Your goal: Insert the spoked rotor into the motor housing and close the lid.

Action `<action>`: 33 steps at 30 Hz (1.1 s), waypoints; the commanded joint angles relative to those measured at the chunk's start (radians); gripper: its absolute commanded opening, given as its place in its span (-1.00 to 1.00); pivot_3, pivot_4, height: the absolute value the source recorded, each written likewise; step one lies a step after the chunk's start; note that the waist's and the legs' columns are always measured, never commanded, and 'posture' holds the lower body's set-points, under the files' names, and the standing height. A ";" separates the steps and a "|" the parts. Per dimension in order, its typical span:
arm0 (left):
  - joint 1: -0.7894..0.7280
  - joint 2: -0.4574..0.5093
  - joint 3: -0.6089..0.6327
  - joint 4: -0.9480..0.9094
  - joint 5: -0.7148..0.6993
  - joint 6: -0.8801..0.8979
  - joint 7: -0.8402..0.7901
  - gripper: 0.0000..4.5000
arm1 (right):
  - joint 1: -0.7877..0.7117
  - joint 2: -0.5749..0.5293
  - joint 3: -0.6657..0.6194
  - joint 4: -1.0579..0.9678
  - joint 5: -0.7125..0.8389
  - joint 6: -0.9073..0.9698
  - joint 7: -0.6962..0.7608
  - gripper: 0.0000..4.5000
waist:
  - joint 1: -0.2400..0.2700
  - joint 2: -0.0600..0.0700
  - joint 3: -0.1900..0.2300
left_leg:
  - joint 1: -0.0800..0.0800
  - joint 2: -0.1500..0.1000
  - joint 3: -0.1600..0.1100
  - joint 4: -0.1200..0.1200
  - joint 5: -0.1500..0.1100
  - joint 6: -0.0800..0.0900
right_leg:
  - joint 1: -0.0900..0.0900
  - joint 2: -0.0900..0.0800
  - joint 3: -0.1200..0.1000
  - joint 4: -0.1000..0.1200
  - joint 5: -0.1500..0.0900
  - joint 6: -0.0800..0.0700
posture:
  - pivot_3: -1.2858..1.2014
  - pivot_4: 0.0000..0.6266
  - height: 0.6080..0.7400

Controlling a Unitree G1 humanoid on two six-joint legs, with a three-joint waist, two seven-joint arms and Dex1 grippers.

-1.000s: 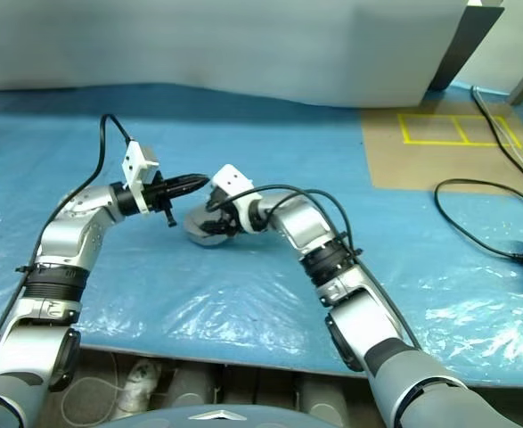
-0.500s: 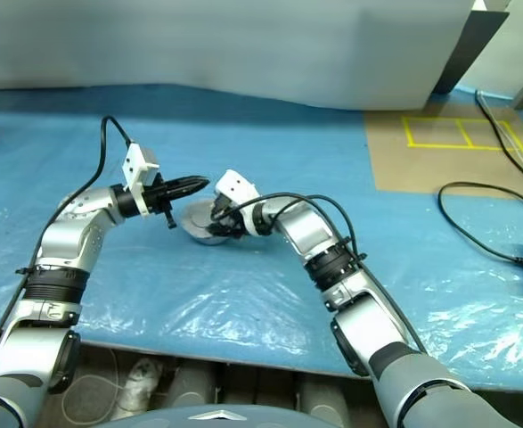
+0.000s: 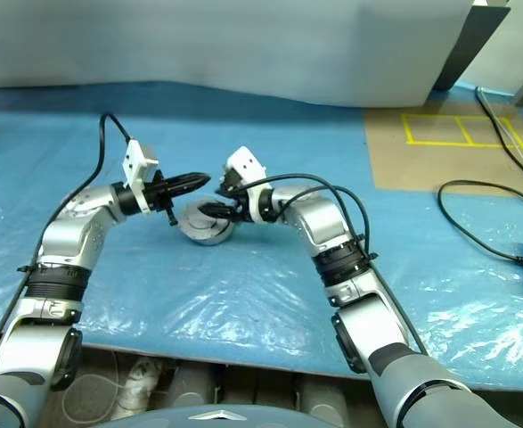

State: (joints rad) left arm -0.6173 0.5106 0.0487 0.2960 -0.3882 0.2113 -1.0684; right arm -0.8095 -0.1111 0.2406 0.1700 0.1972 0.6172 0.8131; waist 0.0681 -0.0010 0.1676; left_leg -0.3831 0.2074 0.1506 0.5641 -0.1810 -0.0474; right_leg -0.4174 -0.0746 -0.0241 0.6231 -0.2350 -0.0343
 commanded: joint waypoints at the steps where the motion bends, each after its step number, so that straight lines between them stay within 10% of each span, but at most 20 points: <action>1: 0.009 0.044 0.022 -0.041 -0.009 -0.001 -0.030 -1.00 | 0.036 -0.027 0.041 -0.048 -0.032 -0.136 0.026 0.50 | 0.000 0.000 0.000 | 0.000 0.000 0.000 0.000 0.000 0.000 | 0.000 0.000 0.000 0.000 0.000 0.000 | 0.03 -0.52 1.00; 5: 0.052 0.107 0.015 -0.040 0.027 -0.037 -0.056 -1.00 | 0.069 -0.019 0.108 0.023 -0.085 -0.256 0.030 0.98 | -0.004 0.000 0.000 | 0.000 0.000 0.000 0.000 0.000 0.000 | 0.000 0.000 0.000 0.000 0.000 0.000 | 0.03 -0.52 1.00; 33: 0.133 0.121 0.044 -0.086 0.050 -0.078 0.043 -1.00 | 0.022 0.118 0.111 0.413 -0.209 -0.472 -0.060 0.82 | -0.024 0.000 0.000 | -0.001 0.001 0.000 0.002 0.000 0.000 | -0.001 0.000 0.000 0.001 -0.003 -0.005 | 0.03 -0.52 1.00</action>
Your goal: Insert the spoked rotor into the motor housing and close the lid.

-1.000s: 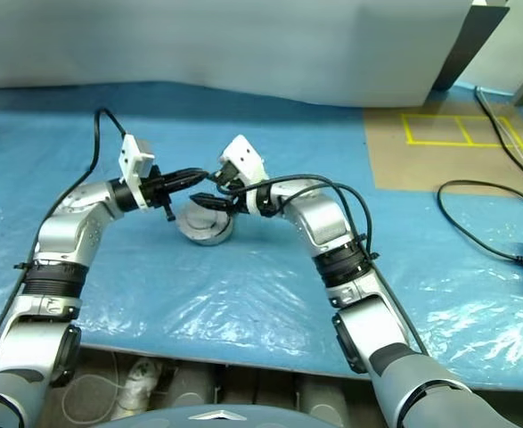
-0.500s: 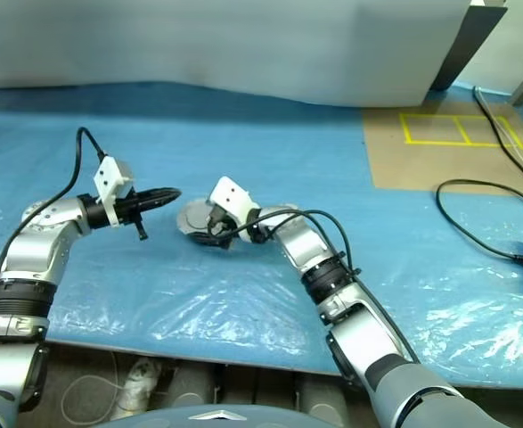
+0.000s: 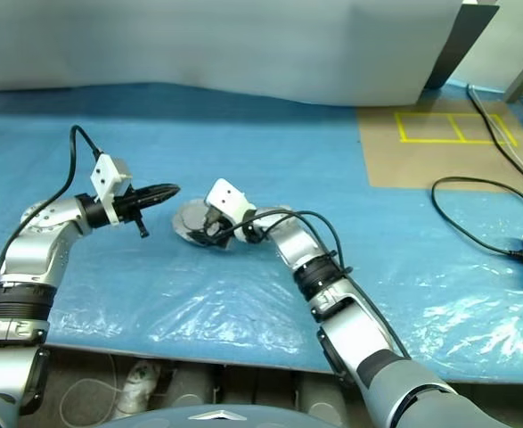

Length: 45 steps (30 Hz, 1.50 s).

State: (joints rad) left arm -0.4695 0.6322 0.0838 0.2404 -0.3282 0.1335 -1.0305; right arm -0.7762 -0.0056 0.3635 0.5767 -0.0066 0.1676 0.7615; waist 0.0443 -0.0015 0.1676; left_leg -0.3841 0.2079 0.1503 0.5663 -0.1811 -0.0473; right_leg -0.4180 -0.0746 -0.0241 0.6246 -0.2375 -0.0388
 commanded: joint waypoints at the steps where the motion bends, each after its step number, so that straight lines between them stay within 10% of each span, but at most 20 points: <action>1: -0.017 -0.004 0.007 -0.030 -0.008 0.000 0.006 -1.00 | -0.010 0.013 -0.013 0.008 -0.006 -0.028 -0.011 0.71 | 0.000 0.000 0.000 | 0.000 0.000 0.000 0.000 0.000 0.000 | 0.000 0.000 0.000 0.000 0.000 0.000 | 0.03 -0.52 1.00; 4: -0.020 -0.010 0.006 -0.028 -0.008 0.001 0.006 -1.00 | -0.004 0.016 -0.016 -0.003 0.001 -0.027 -0.004 0.32 | 0.000 0.000 0.000 | 0.000 0.000 0.000 0.000 0.000 0.000 | 0.000 0.000 0.000 0.000 0.000 0.000 | 0.03 -0.52 1.00; 18: -0.033 -0.034 -0.005 -0.018 -0.006 0.000 0.000 -1.00 | 0.050 -0.098 -0.087 -0.310 0.160 0.242 0.162 0.32 | 0.005 0.000 0.000 | -0.001 0.000 0.000 0.000 0.000 0.000 | 0.000 0.000 0.000 0.000 0.001 0.002 | 0.03 -0.52 1.00; 45: -0.047 -0.054 -0.023 -0.005 -0.003 -0.001 -0.006 -1.00 | -0.019 0.021 -0.085 -0.113 0.078 0.216 -0.037 0.32 | -0.006 0.000 0.000 | 0.001 0.001 0.000 0.001 0.000 0.000 | 0.000 0.000 0.000 0.001 0.000 0.000 | 0.03 -0.52 1.00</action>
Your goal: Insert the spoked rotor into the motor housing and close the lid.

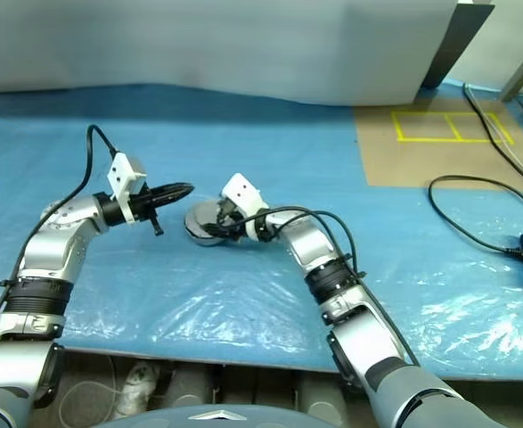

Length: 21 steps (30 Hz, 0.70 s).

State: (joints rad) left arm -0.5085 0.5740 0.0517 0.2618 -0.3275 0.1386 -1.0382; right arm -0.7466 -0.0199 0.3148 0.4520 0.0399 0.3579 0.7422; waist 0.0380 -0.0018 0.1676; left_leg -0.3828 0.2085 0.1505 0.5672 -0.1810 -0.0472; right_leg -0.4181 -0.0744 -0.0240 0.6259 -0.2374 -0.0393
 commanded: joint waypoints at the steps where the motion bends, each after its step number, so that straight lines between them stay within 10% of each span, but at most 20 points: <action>1: -0.008 0.004 0.009 -0.028 -0.005 -0.005 0.003 -1.00 | -0.064 0.042 -0.054 0.011 0.047 0.043 -0.018 0.32 | 0.001 0.000 0.000 | 0.000 0.000 0.000 0.000 0.000 0.000 | 0.000 0.000 0.000 0.000 0.000 0.000 | 0.03 -0.52 1.00; 21: -0.012 0.003 0.010 -0.012 0.000 -0.014 0.003 -1.00 | -0.120 0.074 0.012 0.159 -0.050 0.052 -0.053 0.32 | 0.004 0.000 0.000 | -0.001 0.000 0.000 0.000 0.000 0.000 | 0.000 0.000 -0.001 0.000 0.000 0.000 | 0.03 -0.52 1.00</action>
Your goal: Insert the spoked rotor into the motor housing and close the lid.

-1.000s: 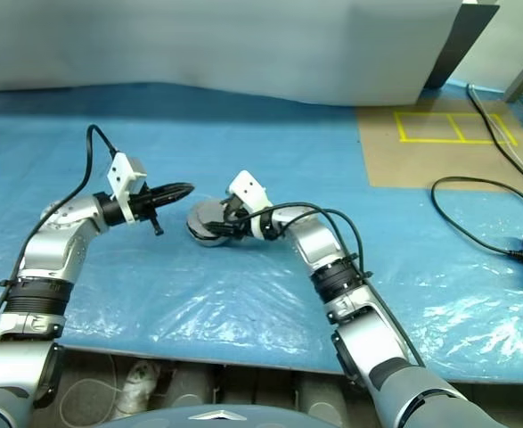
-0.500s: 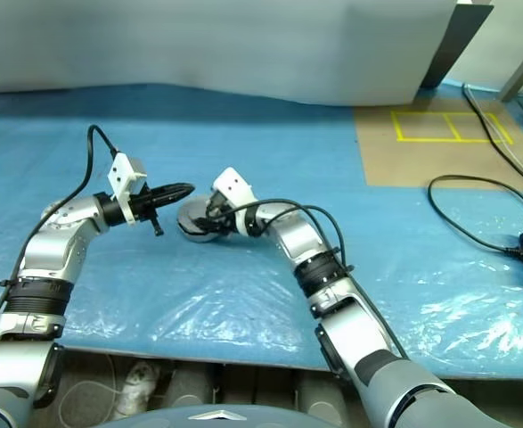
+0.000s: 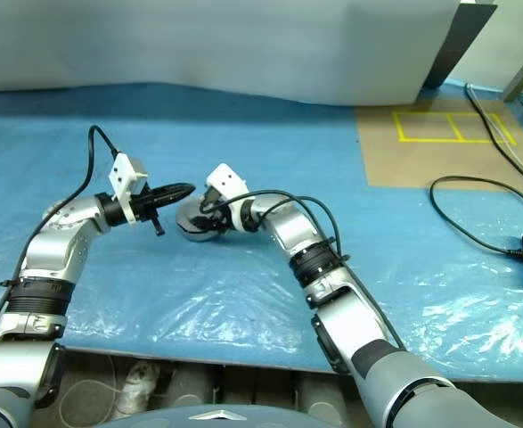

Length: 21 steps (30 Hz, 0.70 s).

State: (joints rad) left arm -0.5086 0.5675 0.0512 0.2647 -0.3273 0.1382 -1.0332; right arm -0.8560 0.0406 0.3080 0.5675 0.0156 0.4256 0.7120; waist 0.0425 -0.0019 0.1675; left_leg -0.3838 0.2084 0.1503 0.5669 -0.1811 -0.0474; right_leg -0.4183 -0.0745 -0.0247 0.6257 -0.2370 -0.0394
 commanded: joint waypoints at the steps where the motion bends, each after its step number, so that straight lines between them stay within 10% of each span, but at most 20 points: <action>1: -0.010 0.011 0.011 -0.015 0.000 -0.013 -0.002 -1.00 | -0.011 0.014 0.019 0.053 -0.033 -0.024 -0.030 0.32 | 0.000 0.000 0.000 | 0.000 0.000 0.000 0.000 0.000 0.000 | 0.000 0.000 0.000 0.000 0.000 0.000 | 0.03 -0.52 1.00; 21: -0.023 0.016 -0.059 0.059 0.122 -0.058 0.043 -1.00 | 0.019 -0.001 0.059 0.144 -0.113 -0.078 -0.086 0.32 | -0.001 0.000 0.000 | 0.012 0.000 0.001 0.001 0.000 0.000 | 0.011 0.000 0.001 0.000 0.000 -0.001 | 0.03 -0.52 1.00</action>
State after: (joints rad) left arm -0.5150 0.5686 -0.0126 0.3256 -0.2246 0.1069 -1.0043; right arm -0.8639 0.0503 0.3479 0.6525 -0.0575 0.3208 0.6493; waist 0.0410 -0.0018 0.1675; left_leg -0.3694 0.2088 0.1510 0.5674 -0.1813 -0.0474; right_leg -0.4048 -0.0747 -0.0228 0.6248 -0.2373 -0.0399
